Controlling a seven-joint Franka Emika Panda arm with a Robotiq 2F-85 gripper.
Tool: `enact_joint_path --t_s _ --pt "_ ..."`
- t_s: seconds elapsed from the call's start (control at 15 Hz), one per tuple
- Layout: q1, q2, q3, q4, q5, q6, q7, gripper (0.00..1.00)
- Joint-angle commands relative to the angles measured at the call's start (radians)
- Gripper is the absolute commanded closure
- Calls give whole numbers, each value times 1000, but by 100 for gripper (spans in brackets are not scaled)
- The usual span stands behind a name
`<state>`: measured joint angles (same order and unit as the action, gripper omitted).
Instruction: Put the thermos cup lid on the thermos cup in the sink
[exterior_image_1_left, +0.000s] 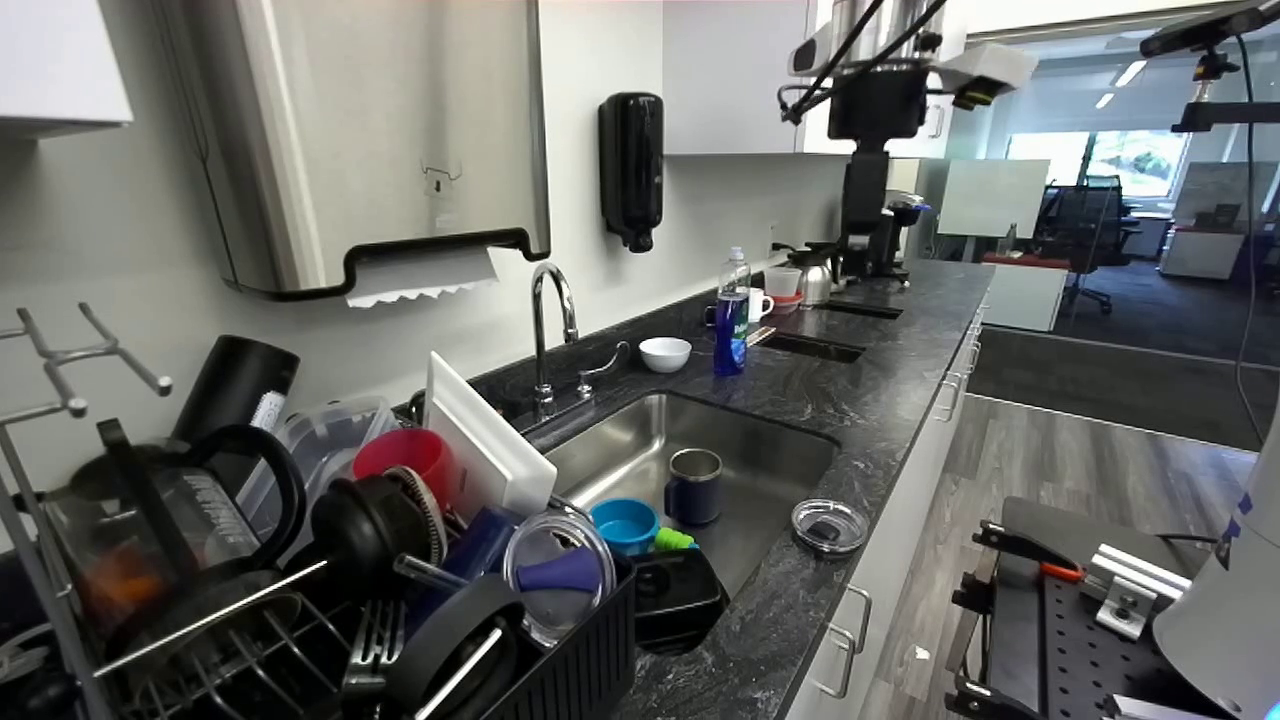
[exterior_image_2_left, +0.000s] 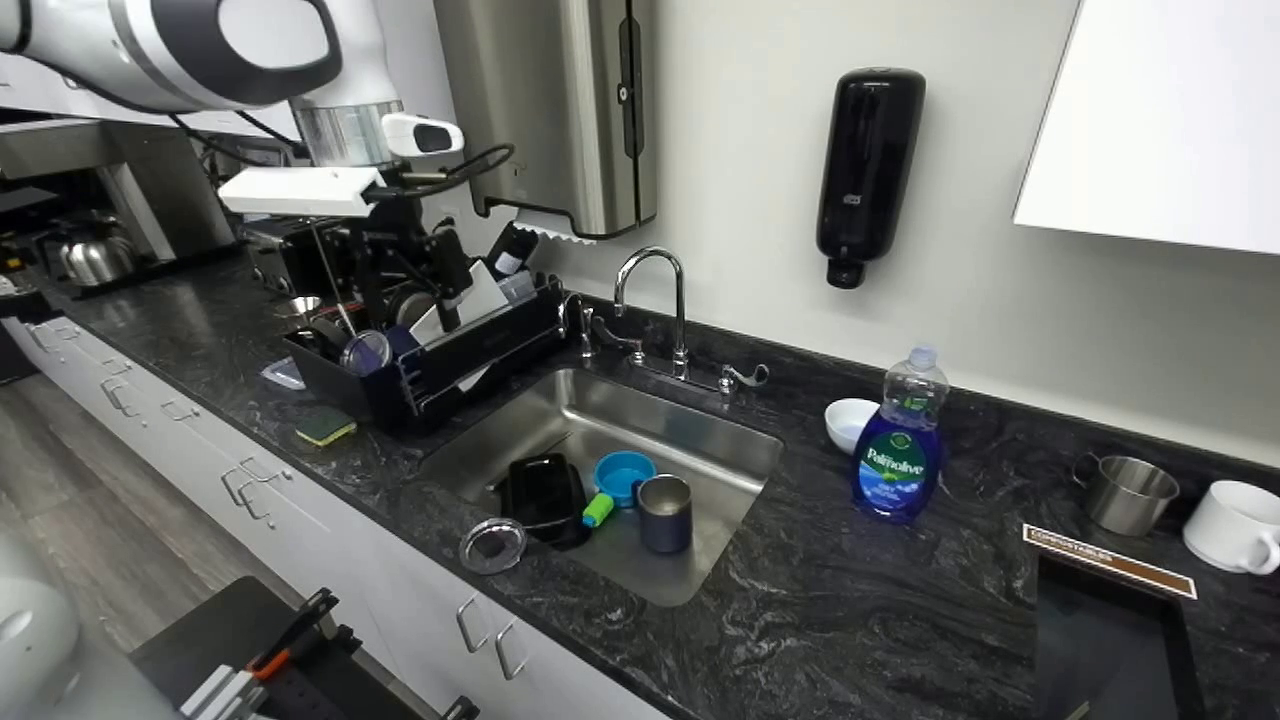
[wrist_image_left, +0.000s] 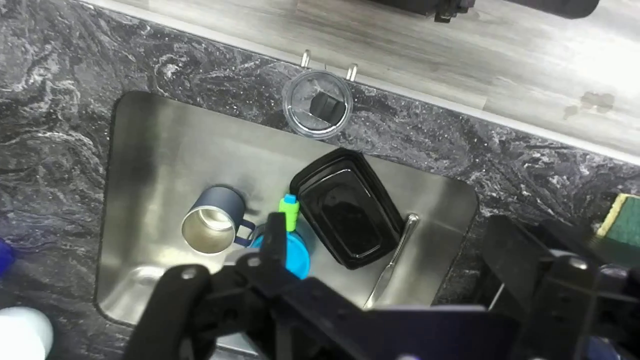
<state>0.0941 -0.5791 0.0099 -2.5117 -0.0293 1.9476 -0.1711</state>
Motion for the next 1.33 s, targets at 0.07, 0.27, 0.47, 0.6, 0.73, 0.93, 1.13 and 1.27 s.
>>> enact_joint_path --t_s 0.07,0.27,0.47,0.6,0.73,0.93,1.13,1.27 --pt "31 68 -44 -32 9 76 -171 0" --pt "28 95 -55 -65 -29 106 -278 0" --pt "20 120 -76 -96 -48 150 -359 0" --pt "12 149 -96 -109 -56 185 -390 0" --pt "7 189 -117 -113 -58 217 -420 0" --pt "-7 284 -129 -99 -68 270 -444 0" --pt "-14 377 -121 -77 -63 303 -452 0" --pt "-21 439 -114 -61 -67 316 -450 0"
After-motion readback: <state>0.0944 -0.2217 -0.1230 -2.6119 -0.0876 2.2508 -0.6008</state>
